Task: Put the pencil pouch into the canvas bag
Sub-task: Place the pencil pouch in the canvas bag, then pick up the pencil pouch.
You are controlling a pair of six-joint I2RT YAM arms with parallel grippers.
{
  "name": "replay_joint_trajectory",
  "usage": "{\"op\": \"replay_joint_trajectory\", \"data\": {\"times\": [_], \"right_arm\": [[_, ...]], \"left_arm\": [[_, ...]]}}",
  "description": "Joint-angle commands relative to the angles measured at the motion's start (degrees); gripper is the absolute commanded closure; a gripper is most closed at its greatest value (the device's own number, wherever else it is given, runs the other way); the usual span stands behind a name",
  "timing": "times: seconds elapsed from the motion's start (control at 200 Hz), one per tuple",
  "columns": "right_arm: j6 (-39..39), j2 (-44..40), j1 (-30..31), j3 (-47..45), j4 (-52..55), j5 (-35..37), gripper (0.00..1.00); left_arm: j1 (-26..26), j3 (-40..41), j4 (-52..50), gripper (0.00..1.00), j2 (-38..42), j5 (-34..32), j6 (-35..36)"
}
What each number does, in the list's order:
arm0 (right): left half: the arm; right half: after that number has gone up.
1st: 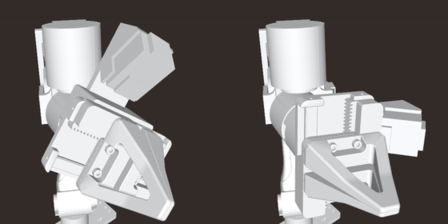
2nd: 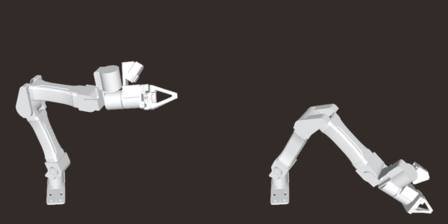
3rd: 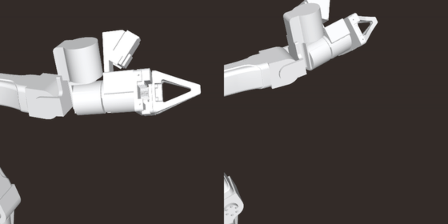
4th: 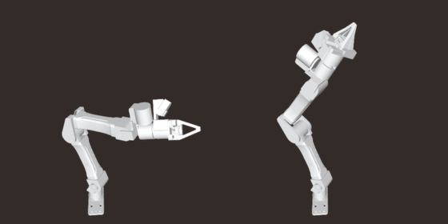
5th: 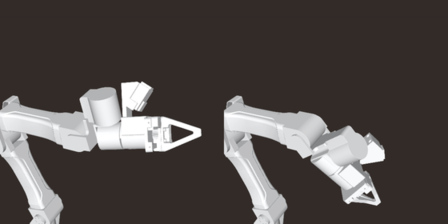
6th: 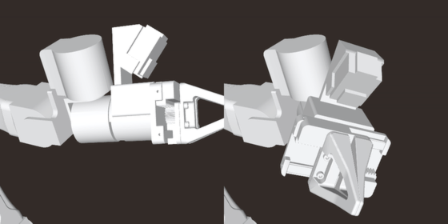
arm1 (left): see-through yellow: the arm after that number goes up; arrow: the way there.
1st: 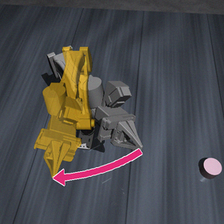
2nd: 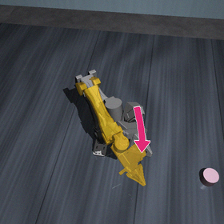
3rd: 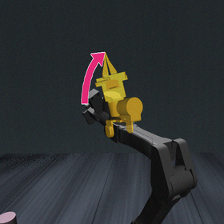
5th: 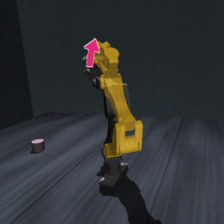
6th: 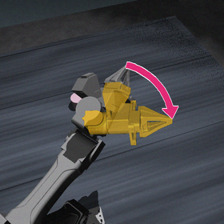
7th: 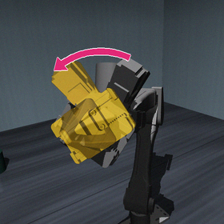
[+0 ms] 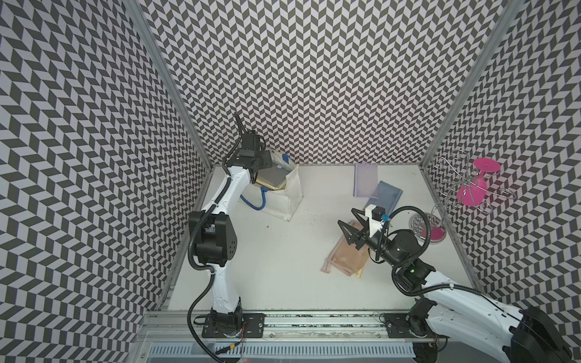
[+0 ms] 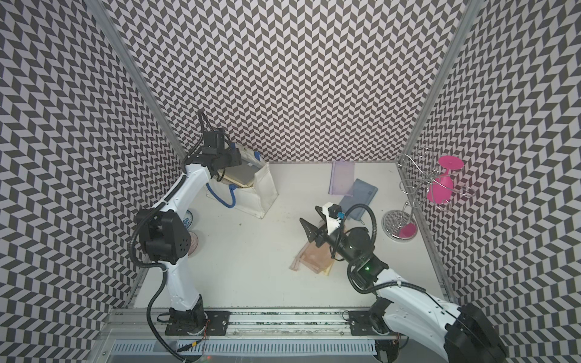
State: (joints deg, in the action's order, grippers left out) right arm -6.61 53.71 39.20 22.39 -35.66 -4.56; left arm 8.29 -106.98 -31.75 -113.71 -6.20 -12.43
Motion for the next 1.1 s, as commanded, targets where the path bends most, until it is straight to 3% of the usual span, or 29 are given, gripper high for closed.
{"op": "replay_joint_trajectory", "data": {"times": [0.0,0.28,0.511,0.696,0.851,0.951,1.021,1.096], "right_arm": [[0.11,0.57,0.20,-0.08,-3.04,-0.02,0.27],[0.29,-0.66,0.19,-0.33,-2.48,1.47,0.27],[-0.09,0.31,0.18,-0.08,-2.18,2.13,0.27],[-2.06,2.69,0.17,1.52,0.56,6.00,0.27],[-4.77,4.37,-0.59,3.28,4.95,9.89,0.27],[-8.76,3.30,-4.21,4.06,9.66,5.08,0.27],[-11.35,0.90,-6.27,3.35,12.88,2.14,0.27],[-13.92,-1.75,-8.79,1.75,15.94,-0.77,0.27]], "left_arm": [[-0.73,0.04,-1.78,0.34,-0.69,-2.04,1.37],[-2.03,0.20,-2.53,0.34,-3.31,-1.27,0.36],[0.24,0.97,-1.85,0.33,4.23,-4.74,0.88],[6.09,3.91,-2.26,0.29,13.58,-10.39,2.66],[13.52,14.94,0.18,0.28,25.41,-10.06,1.54],[19.76,26.45,4.06,0.26,33.42,-2.90,-1.45],[23.66,35.90,8.73,0.18,38.24,4.60,-4.97],[27.45,45.16,14.44,0.16,40.94,10.49,-9.59]]}}
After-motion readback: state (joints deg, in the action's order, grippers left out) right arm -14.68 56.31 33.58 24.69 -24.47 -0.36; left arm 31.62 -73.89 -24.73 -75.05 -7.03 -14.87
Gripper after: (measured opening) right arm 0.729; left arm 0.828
